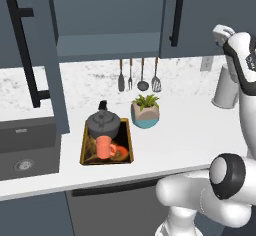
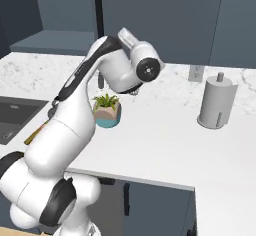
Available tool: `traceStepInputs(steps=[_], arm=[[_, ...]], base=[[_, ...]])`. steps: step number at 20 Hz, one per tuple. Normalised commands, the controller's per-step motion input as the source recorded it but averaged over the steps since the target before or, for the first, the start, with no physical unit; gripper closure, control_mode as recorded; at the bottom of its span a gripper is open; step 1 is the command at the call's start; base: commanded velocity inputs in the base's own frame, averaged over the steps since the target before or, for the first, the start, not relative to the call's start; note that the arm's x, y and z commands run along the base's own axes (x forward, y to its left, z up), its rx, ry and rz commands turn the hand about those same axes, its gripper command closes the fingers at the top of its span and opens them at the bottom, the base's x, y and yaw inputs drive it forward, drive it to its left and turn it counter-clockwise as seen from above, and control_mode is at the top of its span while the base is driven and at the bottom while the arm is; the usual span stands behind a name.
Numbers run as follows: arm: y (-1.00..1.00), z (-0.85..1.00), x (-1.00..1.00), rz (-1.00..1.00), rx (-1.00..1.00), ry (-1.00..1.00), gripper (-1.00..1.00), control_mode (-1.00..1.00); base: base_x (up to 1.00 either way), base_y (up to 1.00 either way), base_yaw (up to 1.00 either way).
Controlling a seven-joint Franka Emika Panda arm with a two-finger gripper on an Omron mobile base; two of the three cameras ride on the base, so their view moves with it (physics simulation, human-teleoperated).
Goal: Pick the kettle from the counter and place it on the tray. Then pick the mug from the cabinet and place it on the tray. Then close the cabinet doors.
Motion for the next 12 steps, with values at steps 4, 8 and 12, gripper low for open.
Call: traceStepInputs(steps=[4, 8, 12], arm=[[0.62, 0.34, -1.0, 0.0, -0.16, 0.11, 1.0, -1.0], [0.99, 0.08, -1.0, -0.02, -0.25, 0.09, 1.0, -1.0], [0.99, 0.12, -1.0, -0.03, -0.22, 0.01, 1.0, -1.0]], base=[[0.0, 0.0, 0.0], [0.0, 0.0, 0.0], [0.0, 0.0, 0.0]])
